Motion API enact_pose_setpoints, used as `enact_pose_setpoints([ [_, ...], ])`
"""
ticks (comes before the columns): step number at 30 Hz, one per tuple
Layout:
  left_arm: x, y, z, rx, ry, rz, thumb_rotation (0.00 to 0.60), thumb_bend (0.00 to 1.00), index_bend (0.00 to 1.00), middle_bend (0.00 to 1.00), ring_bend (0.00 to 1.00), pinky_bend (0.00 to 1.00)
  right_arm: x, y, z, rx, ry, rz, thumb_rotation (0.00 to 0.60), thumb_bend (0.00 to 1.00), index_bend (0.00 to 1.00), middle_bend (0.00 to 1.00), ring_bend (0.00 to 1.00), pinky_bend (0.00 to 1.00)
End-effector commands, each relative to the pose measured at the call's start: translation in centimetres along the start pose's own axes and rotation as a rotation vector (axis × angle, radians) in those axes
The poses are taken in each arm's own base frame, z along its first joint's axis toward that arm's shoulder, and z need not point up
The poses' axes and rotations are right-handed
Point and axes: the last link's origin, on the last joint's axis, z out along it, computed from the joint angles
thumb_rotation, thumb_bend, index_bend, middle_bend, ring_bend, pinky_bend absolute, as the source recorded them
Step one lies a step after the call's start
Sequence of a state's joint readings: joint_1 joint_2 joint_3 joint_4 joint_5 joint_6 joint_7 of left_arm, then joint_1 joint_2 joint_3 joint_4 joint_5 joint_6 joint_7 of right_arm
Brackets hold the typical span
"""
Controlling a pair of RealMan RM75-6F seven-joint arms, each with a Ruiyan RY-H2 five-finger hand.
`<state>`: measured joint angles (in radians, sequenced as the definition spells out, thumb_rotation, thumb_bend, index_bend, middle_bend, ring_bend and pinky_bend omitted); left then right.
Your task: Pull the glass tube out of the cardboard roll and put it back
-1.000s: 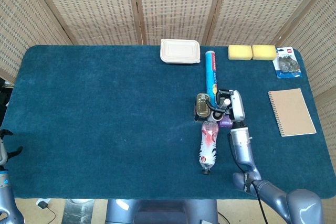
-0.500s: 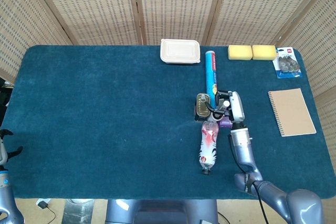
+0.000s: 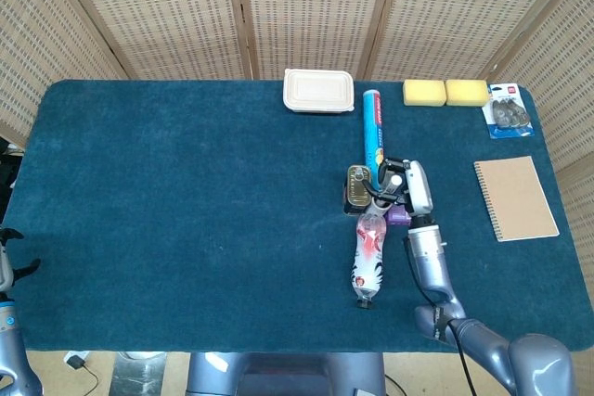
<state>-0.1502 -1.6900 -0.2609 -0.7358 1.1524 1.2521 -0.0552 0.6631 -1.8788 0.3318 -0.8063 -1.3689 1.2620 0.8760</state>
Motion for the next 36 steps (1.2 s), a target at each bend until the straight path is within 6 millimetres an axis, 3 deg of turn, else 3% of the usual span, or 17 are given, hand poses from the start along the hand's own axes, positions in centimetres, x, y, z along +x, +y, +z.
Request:
enact_pose_setpoints([
  [1, 0.0, 0.0, 0.0, 0.0, 0.0, 0.0, 0.6, 0.12, 0.43, 0.39, 0.22, 0.31, 0.0, -0.2, 0.3, -0.001, -0.001, -0.003, 0.6, 0.3, 0.69, 0.72, 0.69, 0.7],
  [15, 0.0, 0.0, 0.0, -0.001, 0.0, -0.001, 0.6, 0.12, 0.43, 0.39, 0.22, 0.31, 0.5, -0.5, 0.3, 0.009, 0.004, -0.013, 0.6, 0.3, 0.64, 0.67, 0.62, 0.64],
  [36, 0.0, 0.5, 0.5, -0.027, -0.006, 0.005, 0.6, 0.12, 0.43, 0.39, 0.22, 0.31, 2.7, -4.2, -0.3, 0.117, 0.035, 0.002, 0.596, 0.3, 0.52, 0.54, 0.51, 0.54],
])
